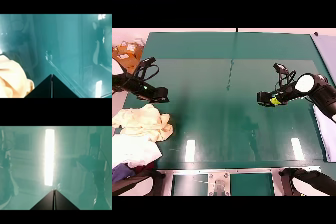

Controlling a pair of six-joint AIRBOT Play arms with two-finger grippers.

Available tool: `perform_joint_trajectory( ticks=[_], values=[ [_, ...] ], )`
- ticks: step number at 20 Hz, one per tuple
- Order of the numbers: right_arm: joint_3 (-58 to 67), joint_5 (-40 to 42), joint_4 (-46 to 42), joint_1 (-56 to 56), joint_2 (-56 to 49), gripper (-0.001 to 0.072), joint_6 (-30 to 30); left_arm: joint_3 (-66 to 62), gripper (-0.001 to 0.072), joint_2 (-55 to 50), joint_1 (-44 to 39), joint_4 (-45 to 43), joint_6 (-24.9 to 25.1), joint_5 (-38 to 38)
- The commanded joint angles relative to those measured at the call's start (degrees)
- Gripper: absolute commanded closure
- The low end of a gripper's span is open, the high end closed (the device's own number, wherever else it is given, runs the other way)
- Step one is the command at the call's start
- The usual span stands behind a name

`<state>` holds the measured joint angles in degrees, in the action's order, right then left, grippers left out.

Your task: Fold the shirts.

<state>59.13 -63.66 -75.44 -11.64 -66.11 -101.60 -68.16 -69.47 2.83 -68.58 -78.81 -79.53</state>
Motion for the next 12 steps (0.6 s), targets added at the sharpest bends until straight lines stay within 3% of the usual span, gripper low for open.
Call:
perform_joint_trajectory(
  ticks=[1,2,3,4,5,8,12],
  values=[
    [0.0,0.0,0.0,0.0,0.0,0.0688,0.0,0.0,0.0684,0.0,0.0,-0.2,-0.2,-0.6],
    [0.0,0.0,0.0,0.0,0.0,0.0688,0.0,0.0,0.0683,0.0,0.0,-0.9,-0.3,-0.6],
    [0.0,0.0,0.0,0.0,0.0,0.0688,0.0,0.0,0.0522,0.0,0.0,-2.9,-0.3,-0.5],
    [0.0,0.0,0.0,0.0,0.0,0.0688,0.0,0.0,0.011,0.0,0.0,-6.4,-2.2,-0.4],
    [0.0,0.0,0.0,0.0,0.0,0.0689,0.0,0.0,-0.0009,0.0,0.0,-11.6,-5.1,-0.6],
    [0.0,0.0,0.0,0.0,0.0,0.0689,0.0,3.7,-0.0011,0.1,0.3,-30.9,-10.9,-4.1],
    [0.0,0.0,0.0,0.0,0.0,0.0689,0.0,18.8,-0.001,-0.3,4.0,-32.3,-11.2,2.6]
  ],
)
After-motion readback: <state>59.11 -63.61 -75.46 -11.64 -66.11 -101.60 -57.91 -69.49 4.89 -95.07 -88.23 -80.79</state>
